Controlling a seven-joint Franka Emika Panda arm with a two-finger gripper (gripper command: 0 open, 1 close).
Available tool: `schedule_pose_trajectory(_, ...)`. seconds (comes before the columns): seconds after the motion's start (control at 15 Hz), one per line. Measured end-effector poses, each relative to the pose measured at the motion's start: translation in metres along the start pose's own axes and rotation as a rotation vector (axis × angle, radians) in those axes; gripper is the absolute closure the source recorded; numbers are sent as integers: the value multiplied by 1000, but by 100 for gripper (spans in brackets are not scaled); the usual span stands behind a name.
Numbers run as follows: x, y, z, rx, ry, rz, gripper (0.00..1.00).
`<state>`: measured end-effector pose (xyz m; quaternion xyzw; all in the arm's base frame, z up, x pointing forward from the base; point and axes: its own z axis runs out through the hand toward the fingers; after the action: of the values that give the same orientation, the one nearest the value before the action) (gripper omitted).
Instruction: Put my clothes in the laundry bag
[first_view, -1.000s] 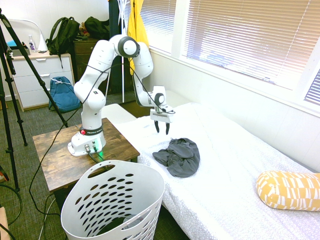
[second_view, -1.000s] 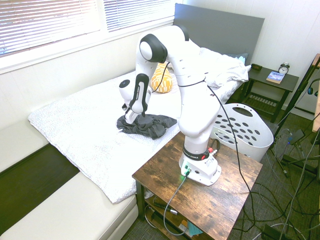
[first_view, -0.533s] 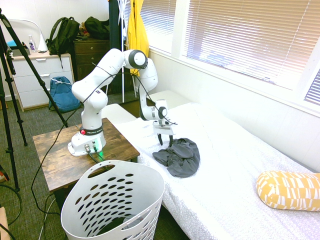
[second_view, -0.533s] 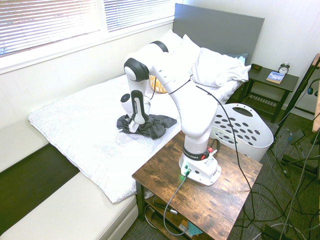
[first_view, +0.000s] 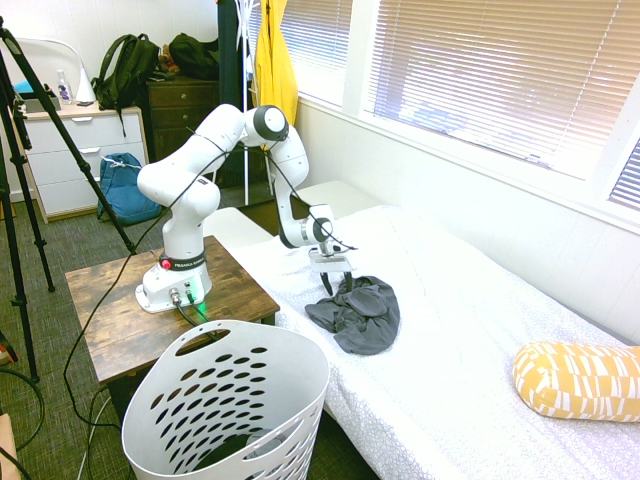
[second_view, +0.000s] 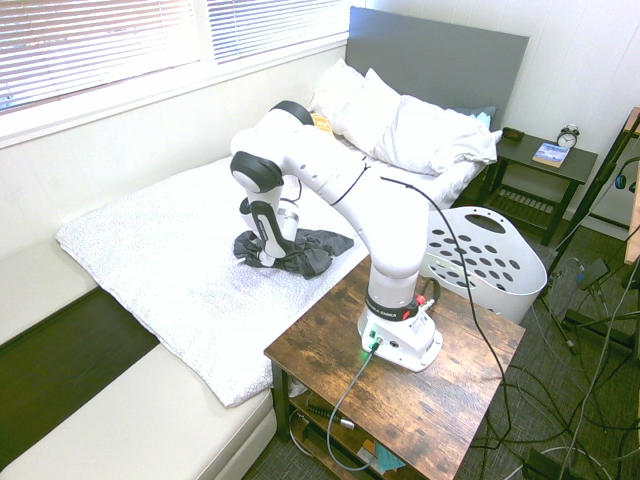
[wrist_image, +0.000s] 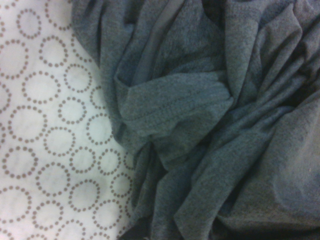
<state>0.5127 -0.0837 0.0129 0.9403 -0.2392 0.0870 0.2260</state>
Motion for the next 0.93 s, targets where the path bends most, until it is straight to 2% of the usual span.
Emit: schedule_pose_trajectory(0.93,0,5,5,-9,-5,13,100)
